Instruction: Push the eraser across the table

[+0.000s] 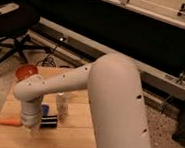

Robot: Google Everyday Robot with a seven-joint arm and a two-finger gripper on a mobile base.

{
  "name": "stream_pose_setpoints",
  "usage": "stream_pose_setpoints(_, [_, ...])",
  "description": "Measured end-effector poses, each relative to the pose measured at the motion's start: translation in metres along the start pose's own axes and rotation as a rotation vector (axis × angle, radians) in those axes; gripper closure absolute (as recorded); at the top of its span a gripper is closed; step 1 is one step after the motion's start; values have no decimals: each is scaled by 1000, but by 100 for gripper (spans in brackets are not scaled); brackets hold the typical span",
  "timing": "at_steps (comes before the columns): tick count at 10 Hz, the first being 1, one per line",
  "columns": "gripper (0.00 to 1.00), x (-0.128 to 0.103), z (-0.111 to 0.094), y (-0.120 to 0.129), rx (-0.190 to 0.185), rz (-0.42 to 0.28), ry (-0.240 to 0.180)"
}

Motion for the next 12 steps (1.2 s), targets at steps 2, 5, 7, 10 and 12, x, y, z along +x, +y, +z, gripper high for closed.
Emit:
stream_pose_setpoints(2, [100,7,6,7,-34,44,4])
stream_pose_setpoints(5, [100,9,18,6,-62,103,-2])
stream_pose_setpoints(7, [100,4,28,-1,-65,120,-4])
stream_pose_setpoints(10, [100,-5,36,-15,-62,139,-13])
stream_pose_setpoints(12, [100,-11,34,-30,-53,157,-22])
